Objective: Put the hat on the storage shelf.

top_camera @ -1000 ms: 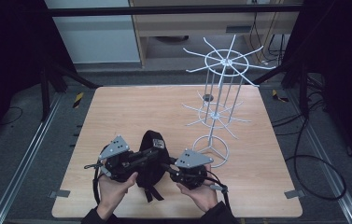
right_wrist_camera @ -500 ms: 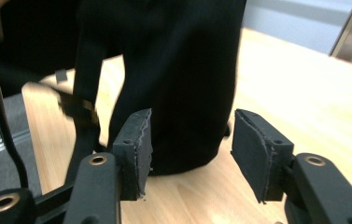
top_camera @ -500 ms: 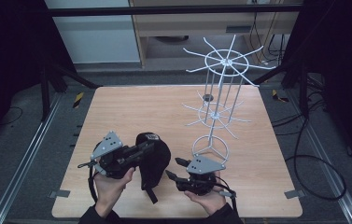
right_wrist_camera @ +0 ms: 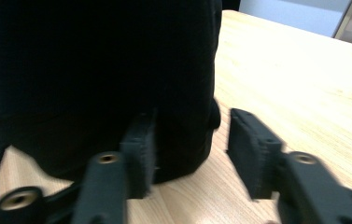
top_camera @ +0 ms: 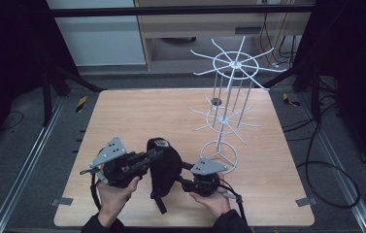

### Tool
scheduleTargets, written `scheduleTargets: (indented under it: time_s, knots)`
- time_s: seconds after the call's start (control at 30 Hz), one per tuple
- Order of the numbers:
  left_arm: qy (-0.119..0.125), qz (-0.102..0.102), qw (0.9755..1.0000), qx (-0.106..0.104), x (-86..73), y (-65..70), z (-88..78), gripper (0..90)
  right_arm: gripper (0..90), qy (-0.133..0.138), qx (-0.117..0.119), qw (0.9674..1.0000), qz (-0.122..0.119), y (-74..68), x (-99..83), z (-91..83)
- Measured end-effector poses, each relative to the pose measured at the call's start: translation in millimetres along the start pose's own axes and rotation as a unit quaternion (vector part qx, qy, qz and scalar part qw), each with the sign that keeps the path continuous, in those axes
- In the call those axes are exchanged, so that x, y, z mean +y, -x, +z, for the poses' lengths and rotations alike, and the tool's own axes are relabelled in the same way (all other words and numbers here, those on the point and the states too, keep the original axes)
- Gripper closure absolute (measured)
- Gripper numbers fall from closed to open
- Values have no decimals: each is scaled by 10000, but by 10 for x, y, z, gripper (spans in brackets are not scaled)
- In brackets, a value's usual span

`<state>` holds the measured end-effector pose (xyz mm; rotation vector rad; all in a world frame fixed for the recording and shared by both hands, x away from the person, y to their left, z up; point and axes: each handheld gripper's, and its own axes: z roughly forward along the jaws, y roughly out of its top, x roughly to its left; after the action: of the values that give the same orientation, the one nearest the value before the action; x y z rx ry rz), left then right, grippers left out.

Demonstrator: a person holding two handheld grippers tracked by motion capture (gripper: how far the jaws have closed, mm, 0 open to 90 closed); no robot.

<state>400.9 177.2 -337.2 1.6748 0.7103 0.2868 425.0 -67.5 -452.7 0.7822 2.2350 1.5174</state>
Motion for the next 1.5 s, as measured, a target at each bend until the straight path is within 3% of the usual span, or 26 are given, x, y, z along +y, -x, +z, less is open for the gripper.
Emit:
scheduleTargets:
  time_s: [0.03,0.1,0.13,0.17,0.23,0.33,0.4,0.47,0.5,0.57,0.7,0.83,0.87,0.9,1.0,1.03,1.07,1.1,1.2,1.3,1.47,1.5]
  knots:
    - [-9,27,10000,23,-9,-3,4,819,787,-88,28,9999,96,20,-7,-6]
    - [-20,28,10000,37,-15,-11,0,819,807,-119,43,9998,138,32,-10,-13]
    - [-37,43,10000,81,-25,-23,-7,818,814,-148,-29,9998,160,37,-7,-21]
    - [-68,64,9998,166,-58,-64,-38,817,820,-189,-266,9994,66,45,13,-50]
    - [-66,58,9996,280,-109,-122,-93,814,822,-151,-396,9991,40,53,42,-89]
    - [-94,4,9992,389,-181,-194,-159,809,822,-186,-410,9990,-8,54,76,-114]
    - [-181,-115,9979,607,-321,-325,-260,806,821,-240,-389,9989,-125,12,128,-121]
    - [-223,-170,9975,648,-373,-371,-292,802,821,-264,-379,9988,-183,-10,145,-113]
    - [-316,-226,9960,807,-481,-449,-355,797,821,-299,-335,9987,-231,-61,174,-77]
    - [-357,-262,9954,855,-519,-477,-380,786,820,-340,-311,9985,-288,-107,192,-23]
    - [-534,-320,9913,1158,-683,-591,-484,772,818,-390,-294,9982,-340,-181,222,100]
    - [-797,-244,9857,1465,-784,-656,-522,761,809,-428,-307,9979,-371,-247,251,237]
    - [-920,-249,9823,1613,-836,-701,-531,763,789,-414,-290,9980,-377,-269,259,292]
    - [-920,-249,9823,1613,-836,-701,-531,764,789,-414,-290,9980,-377,-269,259,292]
    - [-1073,-317,9774,1792,-911,-784,-541,764,716,-353,-256,9986,-299,-294,278,354]
    - [-1199,-355,9737,1903,-967,-841,-550,764,690,-345,-233,9988,-275,-296,282,356]
    - [-1199,-355,9737,1903,-967,-841,-550,763,690,-345,-233,9988,-275,-296,282,356]
    - [-1267,-362,9716,1964,-995,-869,-553,763,668,-328,-196,9989,-259,-297,283,354]
    - [-1551,-310,9635,2159,-1068,-931,-551,759,624,-271,-143,9992,-257,-280,270,288]
    - [-1771,-411,9582,2208,-1131,-986,-531,751,603,-254,-154,9993,-210,-241,243,205]
    - [-2170,-374,9453,2406,-1228,-1045,-481,714,586,-270,-255,9993,-82,-136,178,47]
    - [-2170,-374,9453,2406,-1228,-1045,-481,696,586,-270,-255,9993,-82,-136,178,47]
